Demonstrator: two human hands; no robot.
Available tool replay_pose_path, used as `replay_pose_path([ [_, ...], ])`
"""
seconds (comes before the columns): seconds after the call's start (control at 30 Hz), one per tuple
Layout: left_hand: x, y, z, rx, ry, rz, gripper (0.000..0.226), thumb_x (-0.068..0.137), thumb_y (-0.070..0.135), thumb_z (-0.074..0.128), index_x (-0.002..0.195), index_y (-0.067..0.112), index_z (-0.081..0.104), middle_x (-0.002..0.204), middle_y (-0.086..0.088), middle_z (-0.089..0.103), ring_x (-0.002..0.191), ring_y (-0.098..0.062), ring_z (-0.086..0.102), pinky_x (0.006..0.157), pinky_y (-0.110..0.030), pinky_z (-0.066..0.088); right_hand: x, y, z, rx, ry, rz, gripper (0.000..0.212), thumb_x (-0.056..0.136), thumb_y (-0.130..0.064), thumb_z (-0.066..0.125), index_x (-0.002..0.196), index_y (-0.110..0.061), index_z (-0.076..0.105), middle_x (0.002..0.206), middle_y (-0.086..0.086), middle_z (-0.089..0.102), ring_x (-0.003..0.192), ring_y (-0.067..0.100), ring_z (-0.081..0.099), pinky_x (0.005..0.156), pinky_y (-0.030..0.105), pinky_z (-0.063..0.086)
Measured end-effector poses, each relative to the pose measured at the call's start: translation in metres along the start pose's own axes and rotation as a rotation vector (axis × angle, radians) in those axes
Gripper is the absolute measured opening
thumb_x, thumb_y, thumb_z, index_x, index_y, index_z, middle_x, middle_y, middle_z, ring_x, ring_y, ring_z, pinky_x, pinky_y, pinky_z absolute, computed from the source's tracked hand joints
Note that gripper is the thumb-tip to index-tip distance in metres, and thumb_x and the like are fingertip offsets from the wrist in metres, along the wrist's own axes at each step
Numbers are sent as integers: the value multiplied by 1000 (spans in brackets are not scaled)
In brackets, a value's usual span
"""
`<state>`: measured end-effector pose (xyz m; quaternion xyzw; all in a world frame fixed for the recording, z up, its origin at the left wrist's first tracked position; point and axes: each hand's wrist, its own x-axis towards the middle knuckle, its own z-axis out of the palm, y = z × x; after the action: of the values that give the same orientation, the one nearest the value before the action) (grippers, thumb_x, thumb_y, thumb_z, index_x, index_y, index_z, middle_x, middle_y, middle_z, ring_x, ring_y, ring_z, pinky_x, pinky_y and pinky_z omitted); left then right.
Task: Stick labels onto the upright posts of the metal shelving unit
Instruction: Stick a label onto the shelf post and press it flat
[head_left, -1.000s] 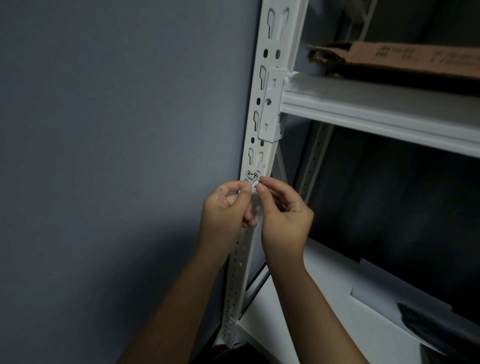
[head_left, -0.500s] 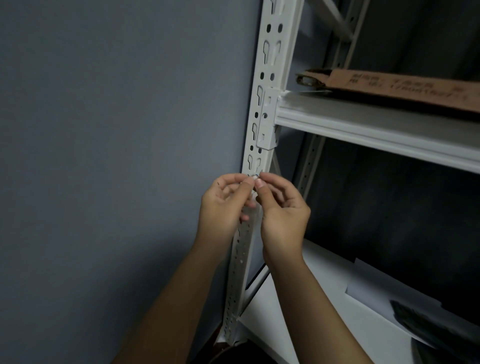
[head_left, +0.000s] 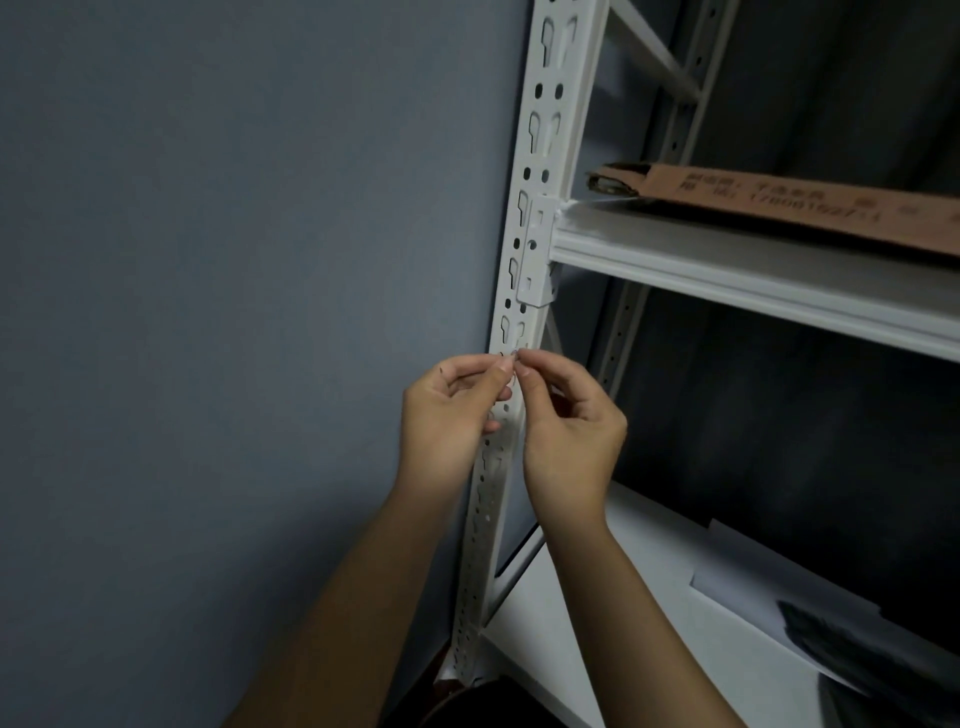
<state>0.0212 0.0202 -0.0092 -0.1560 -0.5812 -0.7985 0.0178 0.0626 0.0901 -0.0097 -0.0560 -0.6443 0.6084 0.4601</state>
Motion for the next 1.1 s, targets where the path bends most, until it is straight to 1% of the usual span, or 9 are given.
replay_pose_path([
  [0.1,-3,5,-1,-19,-19,8,7,88,20,64,93,17,68,84,3,72,79,-4,67,59,-16,50,-1,-6,1,23,13,-10,27,88,-3,64,84,-29,71,85,-11,72,84,3,67,75,17,52],
  [0.23,-6,8,0,-57,-64,-18,9,94,18,56,92,18,65,80,8,72,76,-2,66,56,-17,49,0,-13,2,145,29,36,18,86,2,65,86,-16,70,81,-7,71,78,1,67,70,14,51],
  [0.5,-10,15,-1,-121,-114,-28,11,95,16,53,91,17,64,76,7,71,74,-2,66,55,-16,49,-1,-20,2,246,-37,89,18,85,5,65,89,-13,68,79,-2,70,73,2,68,67,13,51],
  [0.6,-11,16,-2,-143,-144,-36,9,93,17,56,92,15,65,77,7,71,74,-3,66,56,-16,49,-2,-20,2,271,-45,129,18,85,3,66,94,-12,68,76,-4,72,77,5,69,75,18,55],
  [0.67,-11,16,-3,-146,-155,-34,8,91,17,58,93,13,65,79,5,71,76,-5,66,56,-16,49,-3,-20,3,279,-54,141,18,84,2,66,93,-14,68,76,-4,73,80,8,70,81,22,56],
  [0.73,-8,17,-5,-135,-170,-39,8,91,17,58,92,12,65,76,5,69,73,-4,64,56,-16,48,-3,-19,2,289,-63,163,17,84,1,66,90,-15,69,77,-2,73,78,9,70,78,21,56],
  [0.8,-6,19,-9,-101,-199,-45,8,92,17,57,90,13,64,73,7,68,71,-1,63,56,-15,48,-1,-18,0,265,-83,169,16,85,0,66,87,-15,70,77,-2,72,75,7,69,74,19,55],
  [0.93,-3,17,-14,-39,-245,-57,9,92,16,56,88,17,64,73,7,67,72,0,63,56,-14,48,-1,-14,-5,70,-117,70,20,86,-3,67,82,-23,71,77,-13,71,81,-3,66,72,10,49],
  [1.1,-1,13,-13,-22,-270,-82,9,93,15,55,93,15,64,76,6,67,74,0,64,57,-14,48,-2,-11,-9,34,-166,39,17,91,-2,60,85,-16,68,79,-12,68,77,-7,63,71,9,48],
])
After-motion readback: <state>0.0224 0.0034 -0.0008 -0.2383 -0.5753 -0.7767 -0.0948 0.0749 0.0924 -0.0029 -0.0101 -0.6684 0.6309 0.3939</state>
